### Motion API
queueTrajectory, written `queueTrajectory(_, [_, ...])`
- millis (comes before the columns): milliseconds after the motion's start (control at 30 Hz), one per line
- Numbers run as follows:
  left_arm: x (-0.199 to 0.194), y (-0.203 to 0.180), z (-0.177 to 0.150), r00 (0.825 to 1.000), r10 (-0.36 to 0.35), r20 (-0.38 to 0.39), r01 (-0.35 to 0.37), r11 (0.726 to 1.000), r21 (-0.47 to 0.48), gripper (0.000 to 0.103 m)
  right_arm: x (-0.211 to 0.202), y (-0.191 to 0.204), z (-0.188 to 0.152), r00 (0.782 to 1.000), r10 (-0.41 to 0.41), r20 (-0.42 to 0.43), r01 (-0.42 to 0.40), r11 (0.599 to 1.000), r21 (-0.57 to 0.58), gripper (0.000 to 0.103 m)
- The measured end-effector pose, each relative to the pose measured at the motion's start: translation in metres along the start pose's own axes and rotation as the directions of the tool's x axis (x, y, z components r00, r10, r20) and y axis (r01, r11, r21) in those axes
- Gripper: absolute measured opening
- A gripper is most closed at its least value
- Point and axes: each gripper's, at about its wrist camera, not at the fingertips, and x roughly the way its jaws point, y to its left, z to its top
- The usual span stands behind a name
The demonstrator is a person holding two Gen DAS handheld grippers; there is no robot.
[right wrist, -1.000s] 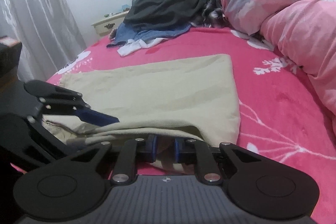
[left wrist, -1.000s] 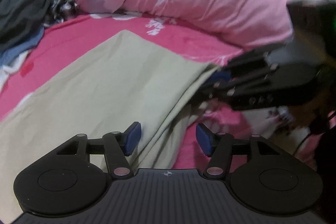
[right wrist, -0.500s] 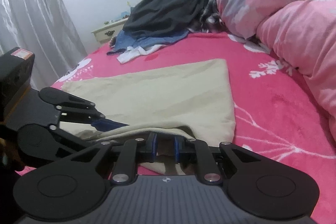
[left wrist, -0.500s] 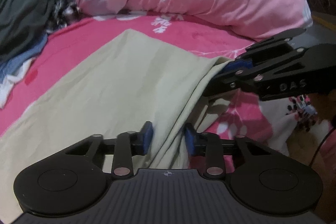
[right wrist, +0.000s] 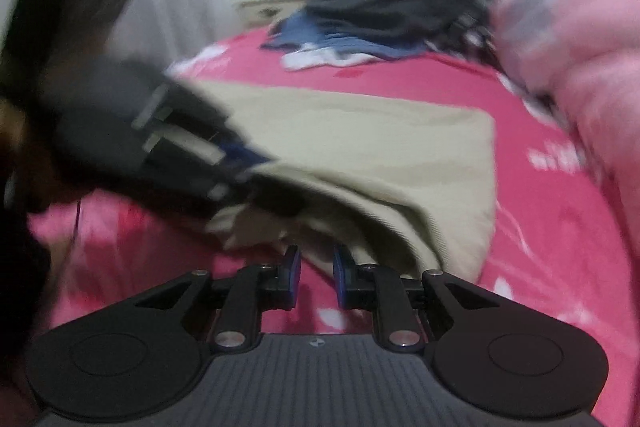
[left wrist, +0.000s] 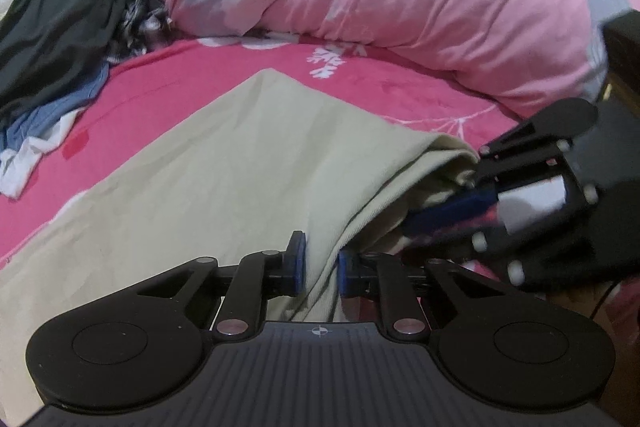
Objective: Fold clothes
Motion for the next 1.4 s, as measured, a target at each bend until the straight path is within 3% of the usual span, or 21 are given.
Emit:
queueTrajectory(33, [0.000, 0.000, 0.000, 1.000, 0.004, 0.004, -0.004, 1.000, 0.001, 0.014, -0.001, 0.005, -0.001, 1.000, 0.001, -0.006, -0.001, 0.999, -0.036, 0.019])
queueTrajectory(400, [-0.004, -0.005, -0.002, 0.999, 0.022, 0.031, -0.022, 0.999, 0.024, 0.014, 0.021, 0.009, 0.003, 0.996, -0.077, -0.039, 0.077, 0.997, -0.007, 0.016])
queueTrajectory(500, [-0.003, -0.012, -0.005, 0.999, 0.033, 0.024, -0.035, 0.995, 0.090, 0.016, 0.016, 0.002, 0.007, 0.991, -0.128, 0.028, 0.125, 0.987, 0.105, 0.014])
queueTrajectory(567, [-0.002, -0.017, -0.006, 0.999, 0.040, 0.016, -0.042, 0.991, 0.127, 0.019, 0.017, -0.002, 0.008, 0.989, -0.145, 0.028, 0.138, 0.977, 0.163, 0.010])
queueTrajectory(833, [0.002, -0.022, -0.007, 0.997, 0.076, 0.006, -0.076, 0.984, 0.159, 0.025, 0.013, 0.003, 0.008, 0.968, -0.228, 0.102, 0.208, 0.963, 0.173, 0.005])
queueTrajectory(1133, [-0.008, -0.019, -0.002, 0.999, 0.022, 0.023, -0.024, 0.996, 0.090, 0.037, 0.015, -0.005, 0.009, 0.973, -0.221, 0.071, 0.202, 0.956, 0.211, 0.005])
queueTrajectory(1400, [-0.003, -0.030, -0.001, 0.999, 0.025, 0.036, -0.030, 0.989, 0.145, 0.048, 0.012, -0.009, 0.009, 0.973, -0.219, 0.069, 0.198, 0.953, 0.228, 0.005])
